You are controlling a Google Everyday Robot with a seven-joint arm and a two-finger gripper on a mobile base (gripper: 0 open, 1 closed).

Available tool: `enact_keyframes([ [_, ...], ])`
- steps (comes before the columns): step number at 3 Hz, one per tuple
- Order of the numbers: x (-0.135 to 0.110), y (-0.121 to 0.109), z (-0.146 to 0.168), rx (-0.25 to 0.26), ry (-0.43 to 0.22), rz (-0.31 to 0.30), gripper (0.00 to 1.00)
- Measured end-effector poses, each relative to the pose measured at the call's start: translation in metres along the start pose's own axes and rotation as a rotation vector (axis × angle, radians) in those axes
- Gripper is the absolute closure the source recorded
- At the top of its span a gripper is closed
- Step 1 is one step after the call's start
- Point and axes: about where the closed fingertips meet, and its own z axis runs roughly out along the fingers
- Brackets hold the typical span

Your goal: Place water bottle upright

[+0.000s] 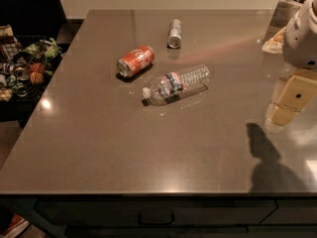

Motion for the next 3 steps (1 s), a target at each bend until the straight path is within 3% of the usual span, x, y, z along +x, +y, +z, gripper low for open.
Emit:
enact_keyframes([
  [1,0.000,0.000,0.000,0.000,0.000,0.000,0.00],
  [3,-0.042,-0.018,0.014,-0.055,-0.054,-0.106,0.00],
])
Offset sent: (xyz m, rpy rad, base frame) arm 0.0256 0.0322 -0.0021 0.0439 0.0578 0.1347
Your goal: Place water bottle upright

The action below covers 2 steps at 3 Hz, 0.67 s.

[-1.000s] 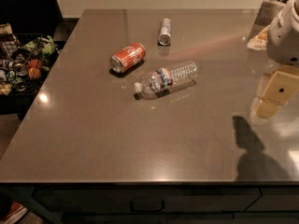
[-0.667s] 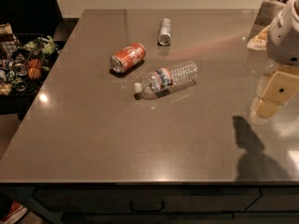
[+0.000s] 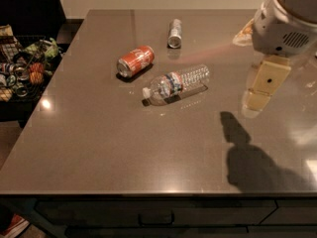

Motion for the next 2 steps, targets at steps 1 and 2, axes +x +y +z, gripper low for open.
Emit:
enact_keyframes([
  [1,-0.032,-0.015,0.018,-0.028,-0.027,-0.077,0.00],
  [2,-0.060,-0.024,0.041,-0.050,-0.029,-0.147,0.00],
])
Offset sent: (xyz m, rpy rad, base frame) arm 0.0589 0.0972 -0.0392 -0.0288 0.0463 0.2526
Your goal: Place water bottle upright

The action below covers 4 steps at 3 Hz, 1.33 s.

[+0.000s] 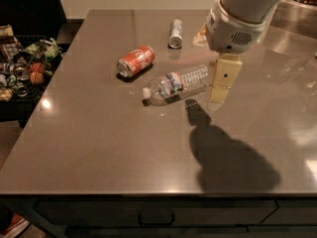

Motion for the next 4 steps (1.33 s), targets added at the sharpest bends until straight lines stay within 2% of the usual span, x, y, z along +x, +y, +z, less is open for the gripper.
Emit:
enact_keyframes([
  [1,-0.022,-0.007,0.031,-0.037,0.034,-0.088,0.00],
  [2,-0.034,-0.013,0.059,-0.081,0.067,-0.146,0.00],
  [4,-0.046,-0.029,0.101,-0.162,0.107,-0.223,0.00],
])
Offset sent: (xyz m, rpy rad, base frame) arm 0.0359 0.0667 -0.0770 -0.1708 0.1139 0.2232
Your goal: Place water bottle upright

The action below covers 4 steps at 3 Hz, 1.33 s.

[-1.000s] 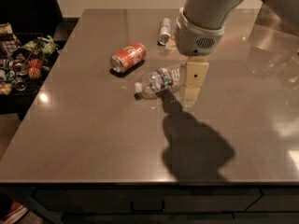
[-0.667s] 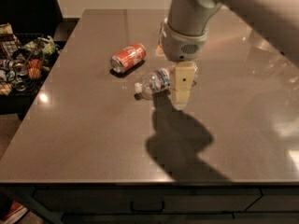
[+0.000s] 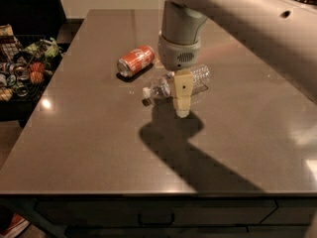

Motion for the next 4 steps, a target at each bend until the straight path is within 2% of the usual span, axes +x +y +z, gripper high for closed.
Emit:
enact_keyframes([
  [1,-0.001,-0.011,0.018,-0.024,0.033,-0.039,0.01],
  [3,0.002,-0.024,0.027,-0.051,0.069,-0.093,0.46],
  [4,0.013,-0.027,0.017,-0.058,0.013,-0.054,0.77],
])
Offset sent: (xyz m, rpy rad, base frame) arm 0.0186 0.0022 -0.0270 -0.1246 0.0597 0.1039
